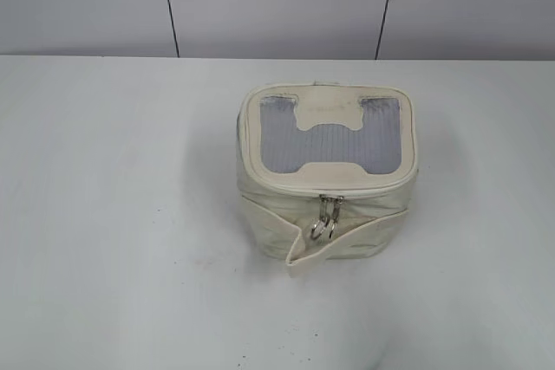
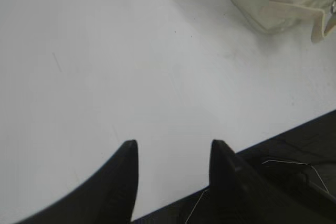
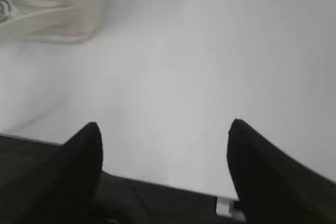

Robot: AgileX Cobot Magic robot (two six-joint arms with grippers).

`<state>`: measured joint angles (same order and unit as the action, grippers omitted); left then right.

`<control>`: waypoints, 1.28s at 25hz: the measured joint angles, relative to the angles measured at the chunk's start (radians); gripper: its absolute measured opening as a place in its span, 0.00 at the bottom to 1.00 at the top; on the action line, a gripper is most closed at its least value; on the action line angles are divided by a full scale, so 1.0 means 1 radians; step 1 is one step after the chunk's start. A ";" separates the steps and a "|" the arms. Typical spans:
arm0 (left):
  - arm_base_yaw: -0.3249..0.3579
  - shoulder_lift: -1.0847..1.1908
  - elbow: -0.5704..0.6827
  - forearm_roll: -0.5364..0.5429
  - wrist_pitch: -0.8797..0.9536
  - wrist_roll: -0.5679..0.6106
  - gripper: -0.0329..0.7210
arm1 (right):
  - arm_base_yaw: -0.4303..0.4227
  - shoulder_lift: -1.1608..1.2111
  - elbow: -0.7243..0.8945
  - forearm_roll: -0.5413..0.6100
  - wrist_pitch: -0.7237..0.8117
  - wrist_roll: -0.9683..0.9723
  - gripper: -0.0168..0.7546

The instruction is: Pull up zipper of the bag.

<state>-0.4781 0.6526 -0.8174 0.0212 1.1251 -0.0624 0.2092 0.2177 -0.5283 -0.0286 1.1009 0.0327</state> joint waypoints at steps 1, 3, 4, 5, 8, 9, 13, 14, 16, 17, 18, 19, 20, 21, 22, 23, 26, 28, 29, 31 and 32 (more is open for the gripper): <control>0.000 -0.050 0.039 -0.002 -0.001 0.004 0.50 | 0.000 -0.046 0.009 0.029 -0.008 -0.024 0.77; 0.000 -0.176 0.131 -0.007 -0.002 0.025 0.50 | 0.000 -0.122 0.019 0.050 -0.024 -0.060 0.77; 0.000 -0.229 0.166 -0.007 -0.003 0.030 0.50 | 0.000 -0.156 0.022 0.059 -0.032 -0.069 0.77; 0.000 -0.281 0.203 -0.009 -0.003 0.031 0.50 | 0.000 -0.185 0.024 0.064 -0.033 -0.076 0.77; 0.000 -0.449 0.255 -0.012 -0.049 0.032 0.50 | 0.000 -0.224 0.025 0.072 -0.035 -0.080 0.77; 0.000 -0.491 0.256 -0.012 -0.067 0.032 0.50 | 0.000 -0.223 0.025 0.073 -0.035 -0.081 0.77; 0.000 -0.578 0.271 -0.011 -0.078 0.034 0.50 | 0.000 -0.223 0.025 0.075 -0.037 -0.083 0.77; 0.000 -0.581 0.275 -0.011 -0.077 0.034 0.50 | 0.000 -0.223 0.025 0.076 -0.039 -0.083 0.77; 0.000 -0.584 0.278 -0.011 -0.077 0.035 0.50 | 0.000 -0.223 0.025 0.076 -0.039 -0.083 0.77; 0.000 -0.585 0.279 -0.011 -0.077 0.035 0.50 | 0.000 -0.223 0.025 0.076 -0.039 -0.083 0.77; 0.000 -0.587 0.280 -0.011 -0.077 0.035 0.50 | 0.000 -0.223 0.025 0.076 -0.039 -0.083 0.77; 0.000 -0.587 0.280 -0.011 -0.077 0.035 0.50 | 0.000 -0.223 0.025 0.077 -0.039 -0.083 0.77; 0.000 -0.587 0.280 -0.011 -0.077 0.035 0.50 | 0.000 -0.223 0.025 0.077 -0.039 -0.083 0.77; 0.000 -0.587 0.280 -0.010 -0.077 0.035 0.50 | 0.000 -0.223 0.025 0.078 -0.039 -0.083 0.77; 0.000 -0.587 0.281 -0.010 -0.077 0.035 0.50 | 0.000 -0.223 0.025 0.078 -0.039 -0.083 0.77; 0.000 -0.588 0.281 -0.010 -0.077 0.035 0.50 | 0.000 -0.223 0.025 0.079 -0.039 -0.083 0.76; 0.000 -0.588 0.281 -0.010 -0.077 0.035 0.50 | 0.000 -0.223 0.025 0.079 -0.039 -0.083 0.77; 0.000 -0.588 0.281 -0.010 -0.077 0.035 0.50 | 0.000 -0.223 0.025 0.079 -0.040 -0.083 0.77; 0.000 -0.588 0.281 -0.010 -0.077 0.035 0.50 | 0.000 -0.223 0.025 0.079 -0.040 -0.083 0.77; 0.000 -0.588 0.281 -0.010 -0.077 0.035 0.50 | 0.000 -0.223 0.026 0.079 -0.040 -0.084 0.77; 0.000 -0.588 0.281 -0.010 -0.077 0.035 0.50 | 0.000 -0.223 0.026 0.079 -0.040 -0.084 0.77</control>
<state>-0.4781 0.0646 -0.5366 0.0112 1.0477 -0.0275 0.2092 -0.0056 -0.5023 0.0503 1.0611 -0.0514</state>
